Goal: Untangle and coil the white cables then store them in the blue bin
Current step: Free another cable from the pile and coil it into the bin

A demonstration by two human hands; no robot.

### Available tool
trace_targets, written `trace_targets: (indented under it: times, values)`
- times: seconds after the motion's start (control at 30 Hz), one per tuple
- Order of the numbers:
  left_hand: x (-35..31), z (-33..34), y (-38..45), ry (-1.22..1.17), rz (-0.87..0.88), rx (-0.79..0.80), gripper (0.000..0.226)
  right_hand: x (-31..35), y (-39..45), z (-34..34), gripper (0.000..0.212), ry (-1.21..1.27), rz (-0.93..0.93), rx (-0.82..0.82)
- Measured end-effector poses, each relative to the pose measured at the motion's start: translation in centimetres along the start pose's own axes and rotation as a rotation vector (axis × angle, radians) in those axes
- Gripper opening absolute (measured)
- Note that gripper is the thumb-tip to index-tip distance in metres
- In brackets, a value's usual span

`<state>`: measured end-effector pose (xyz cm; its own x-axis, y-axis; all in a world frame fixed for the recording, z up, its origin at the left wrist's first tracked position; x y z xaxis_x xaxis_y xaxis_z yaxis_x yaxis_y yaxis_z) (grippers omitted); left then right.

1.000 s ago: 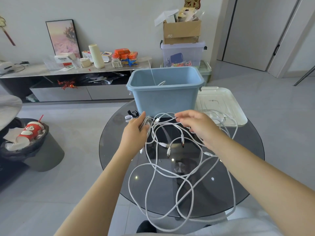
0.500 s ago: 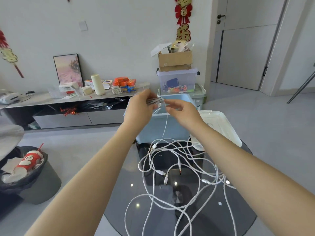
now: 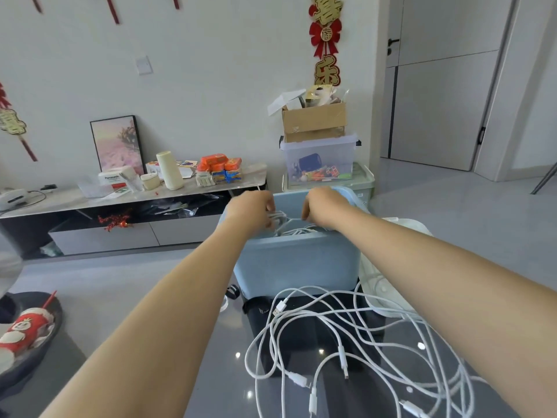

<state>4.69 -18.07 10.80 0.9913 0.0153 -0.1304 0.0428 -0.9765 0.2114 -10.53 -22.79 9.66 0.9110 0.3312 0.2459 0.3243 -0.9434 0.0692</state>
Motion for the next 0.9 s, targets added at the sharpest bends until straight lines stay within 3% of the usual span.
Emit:
trace_targets:
  times: [0.07,0.13,0.27,0.4,0.5,0.73,0.9]
  values:
    - [0.0,1.3,0.7,0.074,0.016,0.135,0.017,-0.2,0.4,1.2,0.027,-0.029,-0.003,0.172]
    - [0.3,2.0,1.5,-0.019,0.006,0.264,0.014,-0.5,0.9,1.7,0.029,-0.053,-0.014,0.289]
    - [1.3,1.0,2.2,-0.245,-0.029,0.27,0.016,-0.9,1.4,1.4,0.018,0.08,-0.054,0.261]
    - [1.7,0.6,2.0,-0.259,-0.011,0.315,0.015,-0.4,1.1,1.4,0.023,0.422,-0.025,0.222]
    - [1.4,1.5,1.4,-0.21,-0.023,0.452,0.021,0.1,0.3,1.6,0.027,0.452,-0.06,0.201]
    - [0.8,2.7,1.2,-0.154,-0.032,0.396,0.021,0.5,-0.2,1.6,0.031,0.348,-0.116,0.228]
    - [0.7,0.2,-0.2,-0.295,-0.058,0.167,0.02,0.5,-1.4,0.4,0.027,0.422,-0.087,0.083]
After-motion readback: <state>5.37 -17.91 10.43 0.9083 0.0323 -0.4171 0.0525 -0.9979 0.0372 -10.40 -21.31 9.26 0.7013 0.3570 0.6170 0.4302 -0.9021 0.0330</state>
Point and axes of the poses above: each hand's wrist, its own y-axis towards the middle knuckle, its own z-axis out of the palm, x = y × z, the point moved 1 cm from there along y, towards the middle knuckle, and after that the axes turned 2 degrees about -y, right-handed, at the moved point
